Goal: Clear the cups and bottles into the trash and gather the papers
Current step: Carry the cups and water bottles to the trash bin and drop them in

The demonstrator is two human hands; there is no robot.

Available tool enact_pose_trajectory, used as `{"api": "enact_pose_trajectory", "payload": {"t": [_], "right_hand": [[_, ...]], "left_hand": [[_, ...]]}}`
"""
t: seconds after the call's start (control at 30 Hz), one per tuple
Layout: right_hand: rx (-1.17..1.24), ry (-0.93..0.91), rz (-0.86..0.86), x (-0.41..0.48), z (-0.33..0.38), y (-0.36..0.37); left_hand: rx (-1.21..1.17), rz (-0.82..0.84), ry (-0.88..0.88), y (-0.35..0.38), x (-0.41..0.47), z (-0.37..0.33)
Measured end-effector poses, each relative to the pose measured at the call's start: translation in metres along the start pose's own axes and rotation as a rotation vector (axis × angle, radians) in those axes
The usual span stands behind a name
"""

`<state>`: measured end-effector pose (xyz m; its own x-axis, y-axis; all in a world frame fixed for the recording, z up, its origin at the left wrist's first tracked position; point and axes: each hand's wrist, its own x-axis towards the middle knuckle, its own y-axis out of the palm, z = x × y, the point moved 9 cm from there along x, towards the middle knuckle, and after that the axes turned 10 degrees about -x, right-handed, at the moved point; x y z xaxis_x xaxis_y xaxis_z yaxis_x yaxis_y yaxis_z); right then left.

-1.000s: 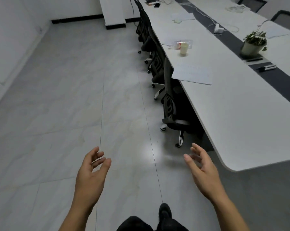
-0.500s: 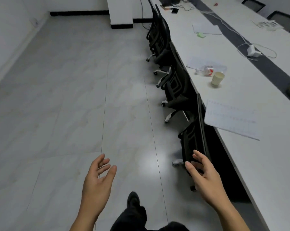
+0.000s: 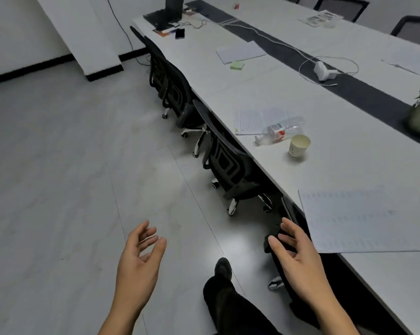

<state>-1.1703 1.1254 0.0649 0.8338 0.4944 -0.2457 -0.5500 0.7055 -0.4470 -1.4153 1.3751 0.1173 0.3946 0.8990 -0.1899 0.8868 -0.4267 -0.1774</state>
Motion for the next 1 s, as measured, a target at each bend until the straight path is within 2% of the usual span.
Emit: {"api": "enact_pose_trajectory", "payload": {"t": [0.1,0.33,0.47,0.6,0.8,1.0], "right_hand": [[0.018,0.051,-0.055,0.068,0.019,0.001],[0.003,0.057,-0.140,0.217,0.090,-0.013],[0.015,0.147,-0.273,0.275,0.087,-0.032],[-0.008,0.322,-0.401,0.312,0.057,-0.037],[-0.056,0.519,-0.514,0.340,0.034,-0.060],[-0.055,0.664,-0.570,0.351,-0.004,-0.074]], "left_hand": [[0.040,0.078,-0.004,0.031,0.071,-0.022],[0.064,0.189,0.127,0.113,0.246,-0.111],[0.102,0.354,0.099,0.191,0.319,-0.112],[0.180,0.591,0.042,0.283,0.388,-0.087],[0.347,0.951,0.100,0.431,0.433,-0.085],[0.546,1.174,0.108,0.539,0.416,-0.056]]}}
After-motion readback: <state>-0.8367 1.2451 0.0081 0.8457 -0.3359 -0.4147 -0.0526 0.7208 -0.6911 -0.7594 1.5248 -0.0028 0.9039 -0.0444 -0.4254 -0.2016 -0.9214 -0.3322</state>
